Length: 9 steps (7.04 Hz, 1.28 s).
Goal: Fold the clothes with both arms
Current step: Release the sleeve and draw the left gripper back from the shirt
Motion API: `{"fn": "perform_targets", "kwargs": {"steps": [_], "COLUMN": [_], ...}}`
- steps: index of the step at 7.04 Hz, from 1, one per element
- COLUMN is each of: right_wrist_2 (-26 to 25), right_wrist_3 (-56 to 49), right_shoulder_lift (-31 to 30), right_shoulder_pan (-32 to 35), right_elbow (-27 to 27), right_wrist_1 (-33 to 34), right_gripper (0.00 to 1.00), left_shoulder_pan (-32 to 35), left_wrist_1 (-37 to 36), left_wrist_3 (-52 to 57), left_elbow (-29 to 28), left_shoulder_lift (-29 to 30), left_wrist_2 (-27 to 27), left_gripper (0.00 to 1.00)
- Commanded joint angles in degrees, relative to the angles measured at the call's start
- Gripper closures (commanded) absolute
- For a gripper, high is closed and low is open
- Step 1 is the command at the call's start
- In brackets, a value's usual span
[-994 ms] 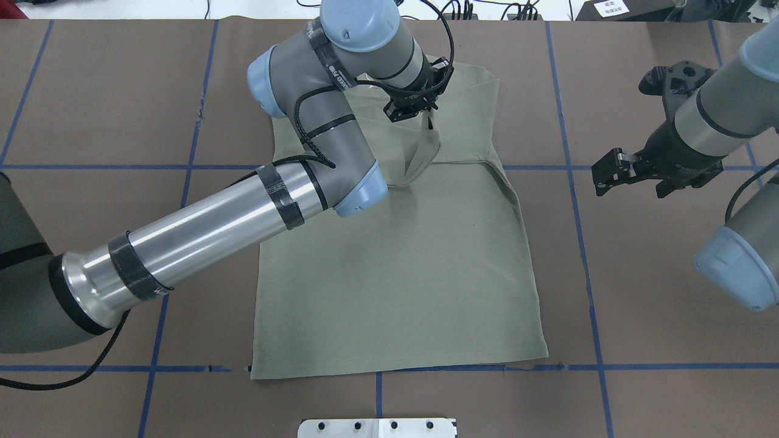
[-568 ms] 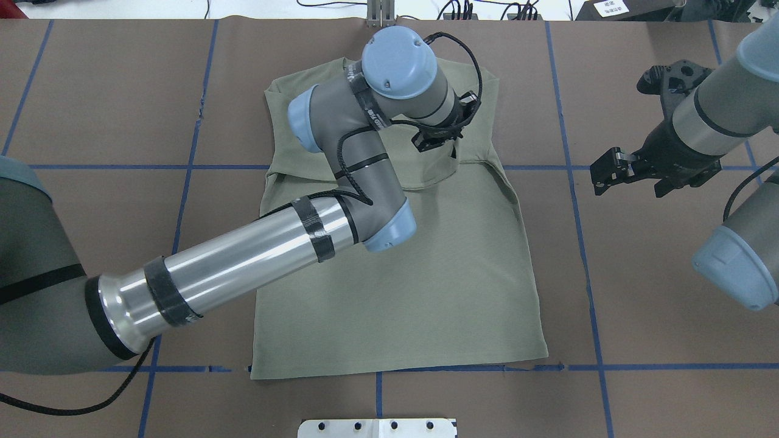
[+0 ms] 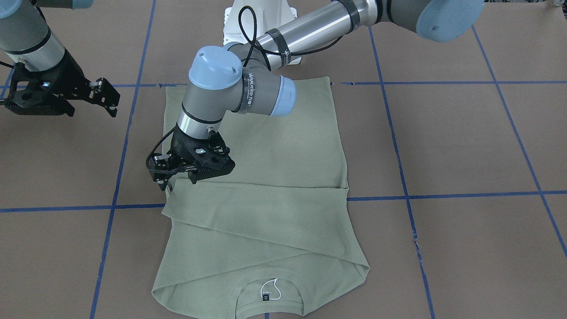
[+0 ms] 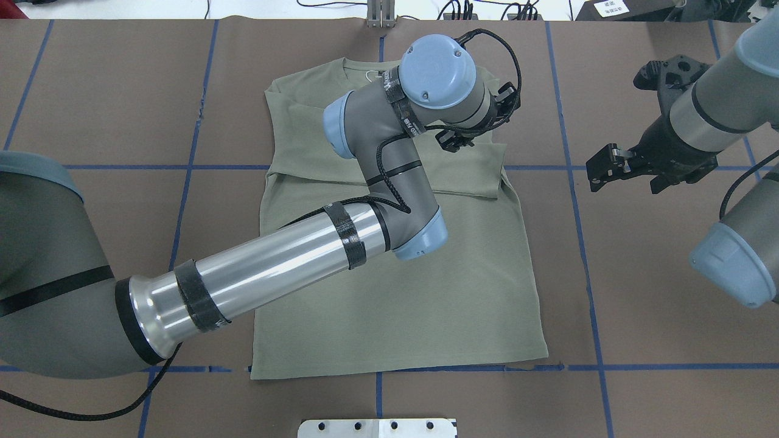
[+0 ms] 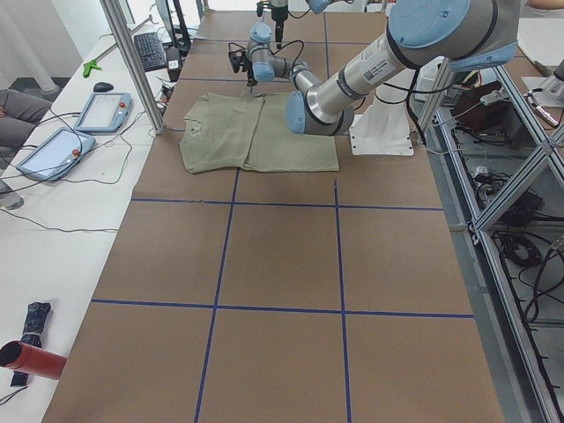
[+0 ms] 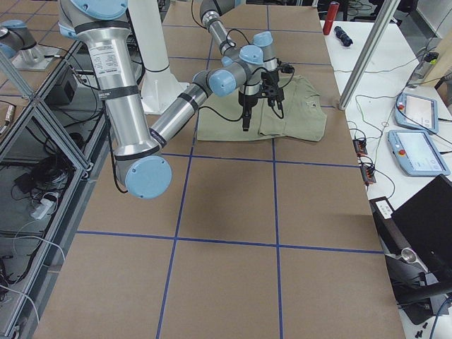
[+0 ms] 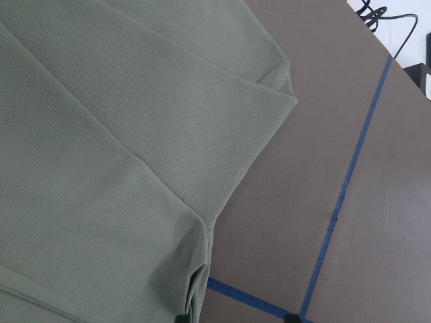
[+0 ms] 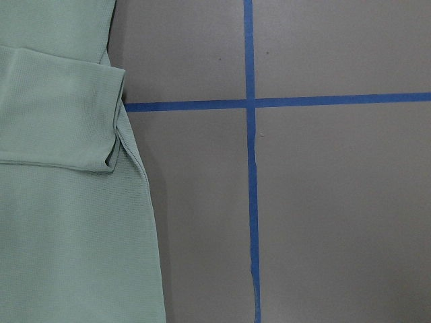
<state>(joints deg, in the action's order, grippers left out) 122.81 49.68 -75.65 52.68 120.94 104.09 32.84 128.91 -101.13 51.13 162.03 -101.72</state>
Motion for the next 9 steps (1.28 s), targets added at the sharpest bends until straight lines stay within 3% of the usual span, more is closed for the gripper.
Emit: {"fn": "perform_targets", "kwargs": {"steps": [1,2,3,5,7,9], "right_wrist_2": [-0.1,-0.1,-0.2,-0.9,-4.8,-14.4], "right_wrist_3": [0.1,0.4,2.3,11.0,15.2,22.5], "right_shoulder_lift": [-0.1,-0.5,-0.6,-1.4,-1.3,-1.5], "right_shoulder_pan": [0.0,-0.1,-0.9,-6.7,-13.0,-23.0], "right_elbow": [0.0,0.1,0.6,0.4,0.6,-0.7], "right_wrist_1": [0.0,0.0,-0.5,-7.5,-8.0,-13.1], "right_gripper": [0.0,0.0,0.0,0.0,0.0,0.0], "left_shoulder_pan": [1.0,2.0,3.1,4.7,5.2,6.1], "left_wrist_1": [-0.2,-0.6,-2.2,-16.4,-24.4,-33.9], "left_wrist_3": [3.8,6.1,8.3,17.7,26.8,31.9], "left_elbow": [2.0,4.4,10.2,28.4,51.7,64.6], "left_shoulder_lift": [-2.7,-5.0,-10.0,-20.4,-38.4,-46.3], "left_wrist_2": [-0.1,-1.1,-3.9,-6.0,-6.1,-5.8], "left_gripper": [0.0,0.0,0.0,0.0,0.0,0.0]}}
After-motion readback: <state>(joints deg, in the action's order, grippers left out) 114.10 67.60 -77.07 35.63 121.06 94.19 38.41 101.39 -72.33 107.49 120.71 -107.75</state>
